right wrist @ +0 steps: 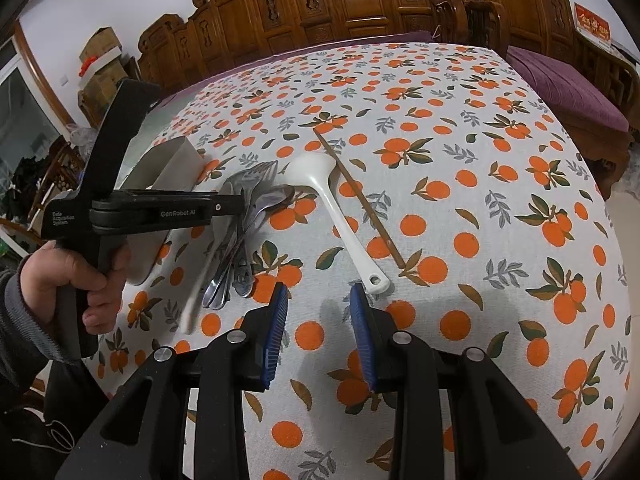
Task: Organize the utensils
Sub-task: 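Grasp a white plastic spoon from the pile with the left tool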
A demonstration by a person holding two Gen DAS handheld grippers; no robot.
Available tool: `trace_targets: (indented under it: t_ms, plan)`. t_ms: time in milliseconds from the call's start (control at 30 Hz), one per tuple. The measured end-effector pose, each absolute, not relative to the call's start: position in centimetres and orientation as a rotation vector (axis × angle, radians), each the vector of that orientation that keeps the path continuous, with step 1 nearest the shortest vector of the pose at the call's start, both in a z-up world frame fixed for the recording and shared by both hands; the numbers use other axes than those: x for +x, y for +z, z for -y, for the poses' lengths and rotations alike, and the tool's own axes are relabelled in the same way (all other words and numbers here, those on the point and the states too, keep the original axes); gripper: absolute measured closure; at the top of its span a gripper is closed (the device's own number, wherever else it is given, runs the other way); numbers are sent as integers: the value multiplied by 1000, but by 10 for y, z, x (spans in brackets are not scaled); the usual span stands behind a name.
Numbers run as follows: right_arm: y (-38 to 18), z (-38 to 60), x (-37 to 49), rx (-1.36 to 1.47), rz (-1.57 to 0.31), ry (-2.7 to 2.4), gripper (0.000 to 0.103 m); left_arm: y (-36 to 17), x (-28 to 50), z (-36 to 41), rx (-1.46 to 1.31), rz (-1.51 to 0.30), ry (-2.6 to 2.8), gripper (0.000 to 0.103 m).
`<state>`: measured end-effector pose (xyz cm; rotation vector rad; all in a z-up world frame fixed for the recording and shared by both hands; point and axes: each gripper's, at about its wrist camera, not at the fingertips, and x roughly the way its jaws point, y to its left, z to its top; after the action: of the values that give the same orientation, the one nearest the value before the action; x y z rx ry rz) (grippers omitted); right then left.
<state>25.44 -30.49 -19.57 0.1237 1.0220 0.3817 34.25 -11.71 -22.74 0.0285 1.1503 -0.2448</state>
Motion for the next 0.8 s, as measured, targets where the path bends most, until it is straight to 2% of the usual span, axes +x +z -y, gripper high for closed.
trace_targets:
  t_ms: [400,800]
  plan:
    - [-199,298,267,108,-1025,391,68,-204,320,107,3,-1088,-293,73]
    - [-213,272,335,8,-1039,409,68,-168,306,105,-6,-983,-347,74]
